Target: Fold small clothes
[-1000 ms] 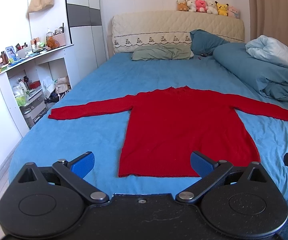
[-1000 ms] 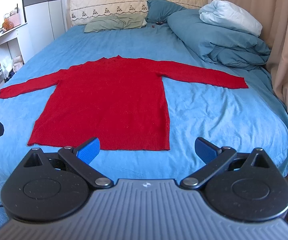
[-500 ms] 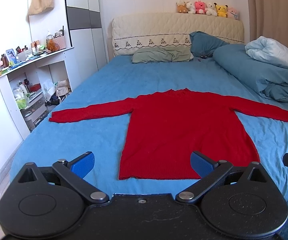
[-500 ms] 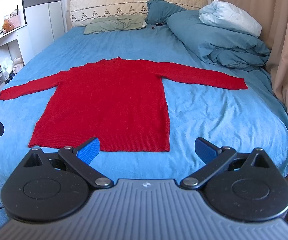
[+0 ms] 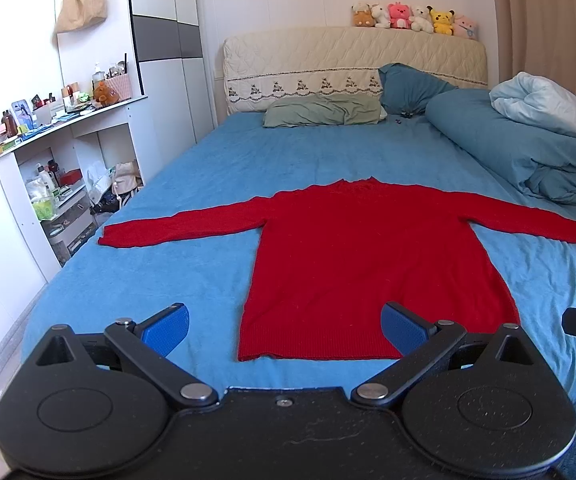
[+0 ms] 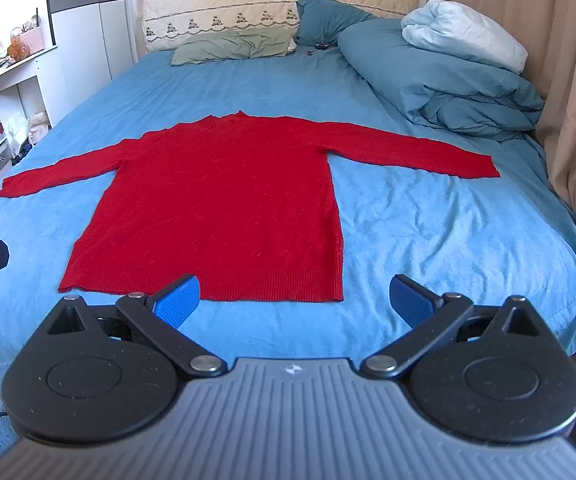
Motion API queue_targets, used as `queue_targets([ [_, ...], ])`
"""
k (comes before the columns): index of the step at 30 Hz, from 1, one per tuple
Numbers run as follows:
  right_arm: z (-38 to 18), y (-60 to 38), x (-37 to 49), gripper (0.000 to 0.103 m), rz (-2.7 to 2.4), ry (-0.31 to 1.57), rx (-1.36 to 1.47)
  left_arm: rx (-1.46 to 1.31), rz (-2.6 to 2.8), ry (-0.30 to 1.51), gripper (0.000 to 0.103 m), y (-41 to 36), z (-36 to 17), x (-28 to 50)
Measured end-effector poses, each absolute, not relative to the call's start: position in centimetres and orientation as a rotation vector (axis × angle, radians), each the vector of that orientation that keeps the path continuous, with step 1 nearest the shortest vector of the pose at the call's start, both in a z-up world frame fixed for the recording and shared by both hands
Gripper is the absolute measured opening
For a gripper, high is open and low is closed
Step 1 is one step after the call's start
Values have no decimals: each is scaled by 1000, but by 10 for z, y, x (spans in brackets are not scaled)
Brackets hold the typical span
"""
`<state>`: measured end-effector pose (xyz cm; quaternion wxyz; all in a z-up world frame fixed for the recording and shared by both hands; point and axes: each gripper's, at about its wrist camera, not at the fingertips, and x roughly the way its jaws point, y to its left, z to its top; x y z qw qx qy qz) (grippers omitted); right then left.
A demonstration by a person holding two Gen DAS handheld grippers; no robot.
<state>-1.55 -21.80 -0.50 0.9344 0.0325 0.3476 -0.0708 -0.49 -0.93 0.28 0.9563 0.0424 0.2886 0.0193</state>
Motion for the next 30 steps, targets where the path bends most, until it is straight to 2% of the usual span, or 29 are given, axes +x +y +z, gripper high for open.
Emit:
queue_targets([
  [30,-4,-216,-19,103,-147,702,69,77,36,575,103,-6,6,-8],
])
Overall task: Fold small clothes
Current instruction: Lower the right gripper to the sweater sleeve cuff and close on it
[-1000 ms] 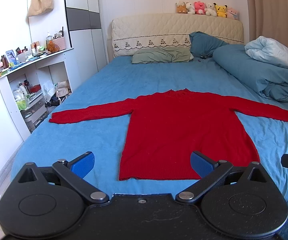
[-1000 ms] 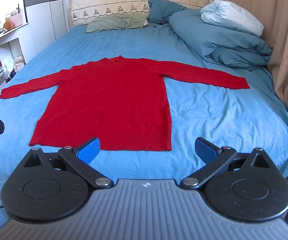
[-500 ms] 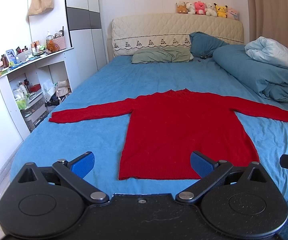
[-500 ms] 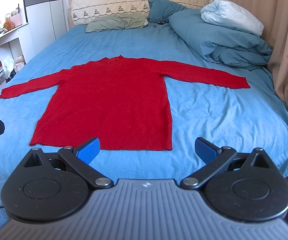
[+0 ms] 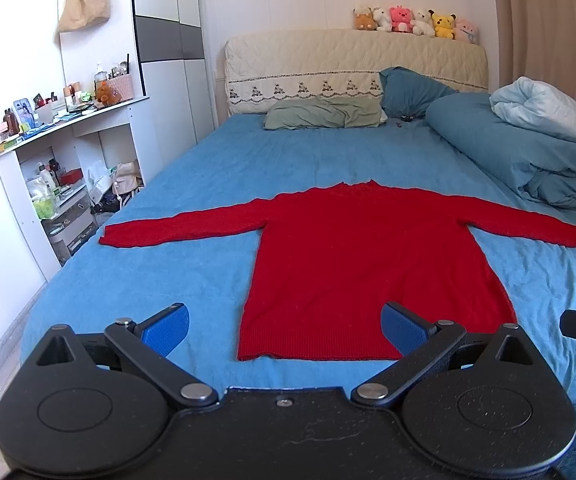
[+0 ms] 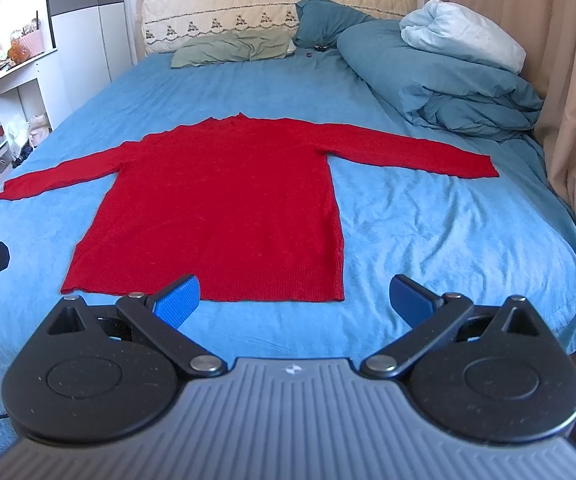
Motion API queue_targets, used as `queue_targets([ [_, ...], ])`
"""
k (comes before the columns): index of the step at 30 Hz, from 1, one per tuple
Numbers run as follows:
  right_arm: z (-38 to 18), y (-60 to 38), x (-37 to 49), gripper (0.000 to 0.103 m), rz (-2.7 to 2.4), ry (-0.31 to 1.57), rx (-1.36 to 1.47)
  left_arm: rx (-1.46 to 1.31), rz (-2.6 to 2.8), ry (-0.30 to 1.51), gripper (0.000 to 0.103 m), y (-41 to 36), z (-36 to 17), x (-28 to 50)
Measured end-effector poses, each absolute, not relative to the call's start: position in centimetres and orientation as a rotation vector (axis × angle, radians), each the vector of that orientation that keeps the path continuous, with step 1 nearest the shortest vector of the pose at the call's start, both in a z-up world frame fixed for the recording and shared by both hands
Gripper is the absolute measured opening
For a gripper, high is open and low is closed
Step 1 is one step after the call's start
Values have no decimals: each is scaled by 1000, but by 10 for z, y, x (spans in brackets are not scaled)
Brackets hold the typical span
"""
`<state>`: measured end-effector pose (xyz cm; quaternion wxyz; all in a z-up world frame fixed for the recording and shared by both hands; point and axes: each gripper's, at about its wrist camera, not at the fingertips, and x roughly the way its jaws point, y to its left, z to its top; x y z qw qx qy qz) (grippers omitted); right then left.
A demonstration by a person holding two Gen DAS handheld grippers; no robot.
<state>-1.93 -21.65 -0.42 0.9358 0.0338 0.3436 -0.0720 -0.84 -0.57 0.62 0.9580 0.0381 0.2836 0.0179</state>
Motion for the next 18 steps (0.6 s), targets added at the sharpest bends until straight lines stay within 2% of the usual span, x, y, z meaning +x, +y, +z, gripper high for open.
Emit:
queue_targets([
  [10,5,-213,-24,103,-144,676,71,78,36,540,103,-8,18,-15],
  [18,40,-250,-8,103,-220,602,102,56,-50,435,103,-27,66,26],
])
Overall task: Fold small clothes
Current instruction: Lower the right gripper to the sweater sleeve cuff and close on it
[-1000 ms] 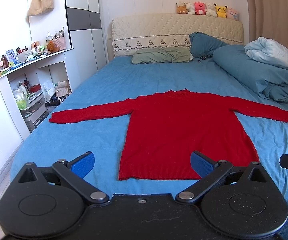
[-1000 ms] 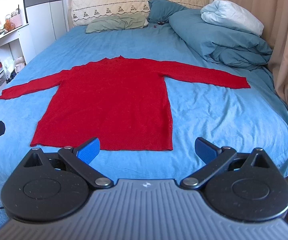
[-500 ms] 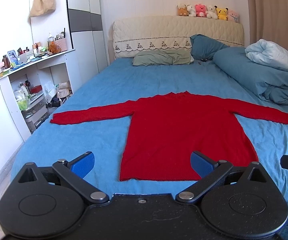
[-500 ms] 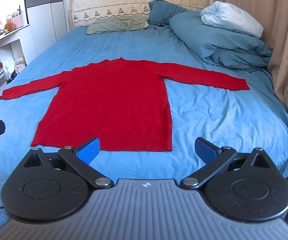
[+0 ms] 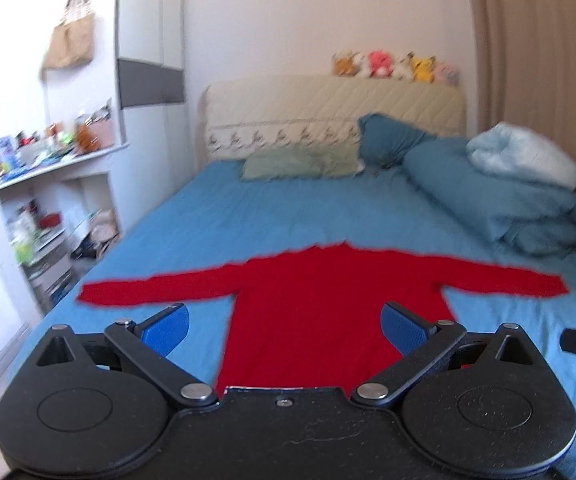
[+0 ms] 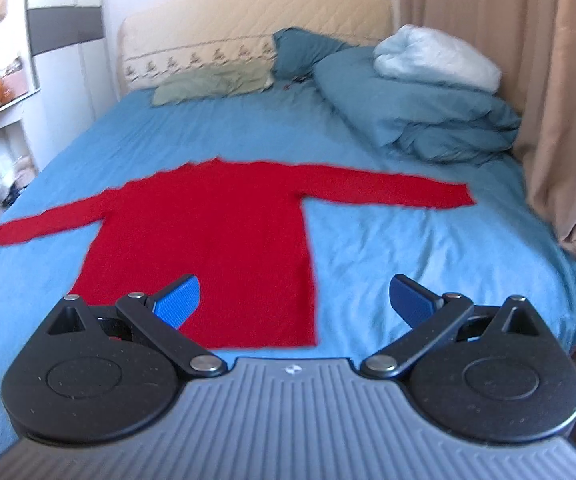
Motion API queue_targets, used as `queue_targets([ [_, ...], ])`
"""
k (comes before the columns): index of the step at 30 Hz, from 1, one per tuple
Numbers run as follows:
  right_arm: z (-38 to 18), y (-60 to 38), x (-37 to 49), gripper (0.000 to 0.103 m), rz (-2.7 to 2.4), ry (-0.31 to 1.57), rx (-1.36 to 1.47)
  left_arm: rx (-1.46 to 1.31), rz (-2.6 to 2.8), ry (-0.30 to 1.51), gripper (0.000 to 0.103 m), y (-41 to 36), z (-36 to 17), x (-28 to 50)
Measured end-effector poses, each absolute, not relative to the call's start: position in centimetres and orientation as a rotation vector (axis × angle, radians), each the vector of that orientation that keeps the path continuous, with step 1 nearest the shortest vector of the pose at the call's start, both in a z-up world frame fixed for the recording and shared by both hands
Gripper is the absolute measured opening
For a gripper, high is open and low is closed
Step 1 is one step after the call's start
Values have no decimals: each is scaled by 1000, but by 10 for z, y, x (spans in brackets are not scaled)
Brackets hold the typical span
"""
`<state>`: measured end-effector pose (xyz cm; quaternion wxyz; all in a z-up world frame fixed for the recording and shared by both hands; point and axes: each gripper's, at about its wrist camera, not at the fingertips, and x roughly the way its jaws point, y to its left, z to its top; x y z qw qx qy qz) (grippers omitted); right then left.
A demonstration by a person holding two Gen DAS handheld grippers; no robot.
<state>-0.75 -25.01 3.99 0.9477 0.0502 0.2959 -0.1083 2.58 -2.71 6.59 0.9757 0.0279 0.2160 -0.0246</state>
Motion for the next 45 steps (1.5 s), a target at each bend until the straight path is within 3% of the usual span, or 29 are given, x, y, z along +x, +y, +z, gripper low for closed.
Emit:
queue_targets([
  [6,56,-306,41,103,-308,559,123,71,-145,409,103,-70,91,117],
  [12,38,-381,123,103,-405,571,188,99,-240,446,103,-138,77,236],
  [22,-91,-501,268,103,-565,589,405,95,-389,609,103,-251,-32,435],
  [28,-158,-552,308,103,-654,578,530,71,-380,770,103,-286,-97,494],
  [34,-186,-593,336,102,-715,606,501,118,-334,896,103,-316,-136,522],
  [45,-212,-639,367,59,-736,652,422,183,-254,1083,103,-354,-176,553],
])
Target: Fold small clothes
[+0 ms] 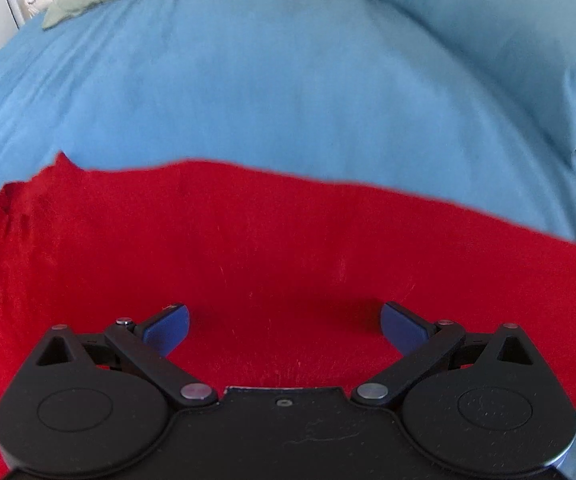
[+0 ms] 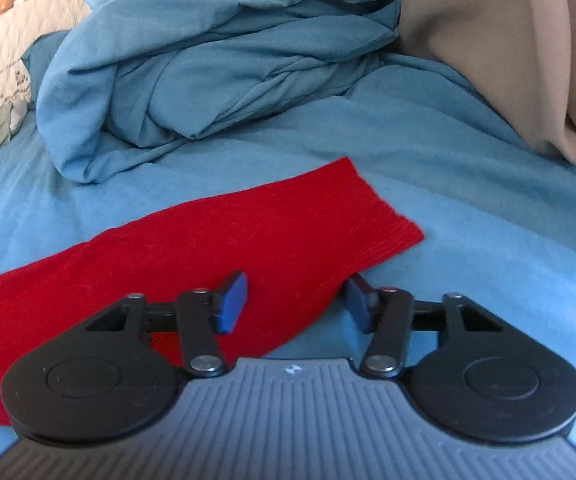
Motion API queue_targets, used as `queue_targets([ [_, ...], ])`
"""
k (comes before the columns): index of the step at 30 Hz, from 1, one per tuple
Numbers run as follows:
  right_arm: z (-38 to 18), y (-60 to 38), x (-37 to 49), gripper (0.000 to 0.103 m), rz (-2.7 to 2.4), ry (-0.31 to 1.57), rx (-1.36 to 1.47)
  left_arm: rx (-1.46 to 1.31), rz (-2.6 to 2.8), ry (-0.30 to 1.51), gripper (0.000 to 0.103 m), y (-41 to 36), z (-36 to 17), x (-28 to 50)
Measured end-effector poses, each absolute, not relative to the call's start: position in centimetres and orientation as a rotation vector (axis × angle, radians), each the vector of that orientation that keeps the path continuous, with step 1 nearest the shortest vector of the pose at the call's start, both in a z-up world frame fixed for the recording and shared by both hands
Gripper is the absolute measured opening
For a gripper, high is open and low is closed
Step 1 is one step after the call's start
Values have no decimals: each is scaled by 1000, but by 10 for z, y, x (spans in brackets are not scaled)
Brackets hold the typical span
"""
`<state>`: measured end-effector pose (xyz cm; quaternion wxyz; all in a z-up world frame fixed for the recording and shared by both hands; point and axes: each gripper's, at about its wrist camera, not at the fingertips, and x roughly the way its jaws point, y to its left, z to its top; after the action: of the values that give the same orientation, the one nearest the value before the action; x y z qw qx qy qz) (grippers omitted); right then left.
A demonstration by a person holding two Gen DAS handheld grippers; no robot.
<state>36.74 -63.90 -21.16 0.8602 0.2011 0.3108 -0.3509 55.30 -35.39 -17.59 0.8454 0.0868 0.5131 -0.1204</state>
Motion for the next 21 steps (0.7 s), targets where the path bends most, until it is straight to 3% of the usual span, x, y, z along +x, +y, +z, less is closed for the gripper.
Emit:
queue_targets([
  [2,-211,-640,370,48,-743,679,381,177,-256,1097,103,-353,-180,555],
  [4,-208,-641,373,29,-740,703,362,157,-260,1105,103,-349,-182,558],
  [6,-203,-642,377,21,-729,732,351,145,-266,1109,103,-346,-183,562],
  [12,-153,-623,395,20,-654,694,306,132,-295,1102,103,-337,-170,567],
  [21,-39,-507,480,20,-412,531,234,150,-238,951,103,-225,-96,559],
])
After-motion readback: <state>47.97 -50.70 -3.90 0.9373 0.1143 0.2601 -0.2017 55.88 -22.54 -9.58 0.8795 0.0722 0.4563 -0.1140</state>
